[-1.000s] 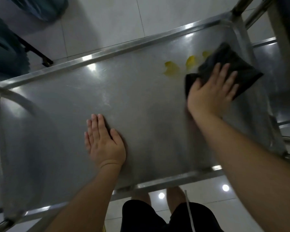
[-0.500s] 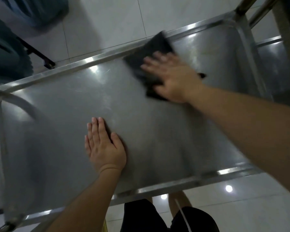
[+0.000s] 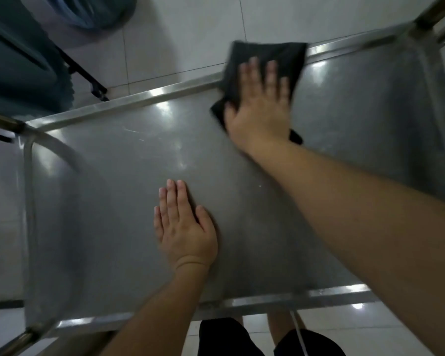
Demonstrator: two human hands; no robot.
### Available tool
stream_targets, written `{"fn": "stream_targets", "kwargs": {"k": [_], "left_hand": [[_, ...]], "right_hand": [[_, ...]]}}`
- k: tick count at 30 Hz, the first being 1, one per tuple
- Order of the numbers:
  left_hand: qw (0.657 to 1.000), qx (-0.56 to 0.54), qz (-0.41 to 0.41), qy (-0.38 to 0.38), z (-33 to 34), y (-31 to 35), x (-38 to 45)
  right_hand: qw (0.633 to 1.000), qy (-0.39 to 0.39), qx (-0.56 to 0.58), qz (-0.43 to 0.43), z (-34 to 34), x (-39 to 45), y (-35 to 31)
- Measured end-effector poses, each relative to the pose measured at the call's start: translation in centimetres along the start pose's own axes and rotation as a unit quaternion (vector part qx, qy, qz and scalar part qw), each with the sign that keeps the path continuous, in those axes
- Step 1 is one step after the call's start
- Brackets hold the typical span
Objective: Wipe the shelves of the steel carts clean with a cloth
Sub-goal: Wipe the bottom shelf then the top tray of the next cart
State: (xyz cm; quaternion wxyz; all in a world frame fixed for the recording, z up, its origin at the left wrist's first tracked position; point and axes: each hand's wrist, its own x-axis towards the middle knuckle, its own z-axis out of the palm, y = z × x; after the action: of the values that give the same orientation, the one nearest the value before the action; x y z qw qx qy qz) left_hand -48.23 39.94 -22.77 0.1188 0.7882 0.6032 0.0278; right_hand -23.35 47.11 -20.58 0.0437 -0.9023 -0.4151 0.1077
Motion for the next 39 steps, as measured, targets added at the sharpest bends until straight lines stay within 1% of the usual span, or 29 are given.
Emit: {"fn": "stream_targets", "kwargs": {"k": [1,2,3,4,5,6,8,11,13,16,18,20,22,24,27,30,32,35,37,39], "left_hand": [[1.000,0.000,-0.001,0.001,0.0,0.0,0.0],[1.000,0.000,-0.001,0.002,-0.1,0.0,0.0],[1.000,-0.002,-0.001,0.000,-0.1,0.1,0.0],[1.000,-0.002,-0.002,-0.003,-0.2,0.1,0.0],[1.000,-0.001,-0.003,-0.005,-0.2,0.1,-0.1],[1.000,0.001,-0.004,-0.005,-0.2,0.0,-0.2],[1.000,0.001,-0.002,-0.001,-0.3,0.0,-0.2],[1.000,0.001,0.000,-0.002,-0.3,-0.2,0.0],[1.000,-0.001,0.001,-0.008,-0.4,-0.2,0.0],[1.000,-0.005,0.003,-0.004,-0.4,-0.1,0.1],[1.000,-0.006,0.001,0.002,-0.3,-0.1,0.1],[1.000,-0.005,0.003,0.003,-0.2,-0.1,0.2],[1.000,-0.003,0.004,0.005,0.0,-0.1,0.2],[1.000,-0.005,0.005,0.003,0.1,-0.1,0.2],[1.000,-0.009,0.004,0.008,0.1,-0.2,0.3],[1.000,-0.015,0.002,0.013,0.0,0.1,0.1],[1.000,-0.016,0.003,0.017,-0.1,0.2,0.1],[1.000,-0.018,0.004,0.015,-0.1,0.0,0.1],[1.000,-0.019,0.005,0.012,-0.1,0.0,0.1],[1.000,-0.020,0.005,0.011,-0.1,0.1,0.1]], "right_hand": [[0.995,-0.027,-0.003,-0.091,0.4,-0.4,-2.6],[0.982,-0.056,-0.008,-0.182,0.6,-0.6,-4.9],[0.961,-0.082,-0.021,-0.263,0.8,-0.7,-6.6],[0.940,-0.100,-0.037,-0.324,0.9,-0.5,-7.6],[0.925,-0.107,-0.047,-0.361,1.0,-0.1,-8.1],[0.917,-0.109,-0.050,-0.380,1.1,0.3,-8.0],[0.915,-0.097,-0.053,-0.387,1.0,1.4,-6.2],[0.929,-0.075,-0.058,-0.359,-0.6,4.2,-0.4],[0.952,-0.068,-0.055,-0.294,-2.4,5.9,5.0],[0.984,-0.051,-0.059,-0.158,-4.6,7.2,14.8],[0.993,-0.038,-0.062,-0.089,-5.9,6.7,20.6],[0.995,-0.035,-0.065,-0.065,-6.8,5.7,24.0],[0.996,-0.032,-0.064,-0.062,-6.8,4.8,24.9],[0.997,-0.035,-0.050,-0.047,-6.2,3.4,24.4],[0.999,-0.044,-0.006,-0.022,-4.7,-1.3,24.1],[1.000,-0.024,0.014,0.002,-3.2,-9.5,25.5],[0.999,-0.028,0.001,0.026,-2.4,-15.7,26.8],[0.995,-0.078,-0.033,0.052,-1.9,-25.2,28.6],[0.993,-0.106,-0.030,0.052,-1.6,-31.1,29.3],[0.990,-0.133,-0.030,0.039,-1.4,-34.9,29.7]]}}
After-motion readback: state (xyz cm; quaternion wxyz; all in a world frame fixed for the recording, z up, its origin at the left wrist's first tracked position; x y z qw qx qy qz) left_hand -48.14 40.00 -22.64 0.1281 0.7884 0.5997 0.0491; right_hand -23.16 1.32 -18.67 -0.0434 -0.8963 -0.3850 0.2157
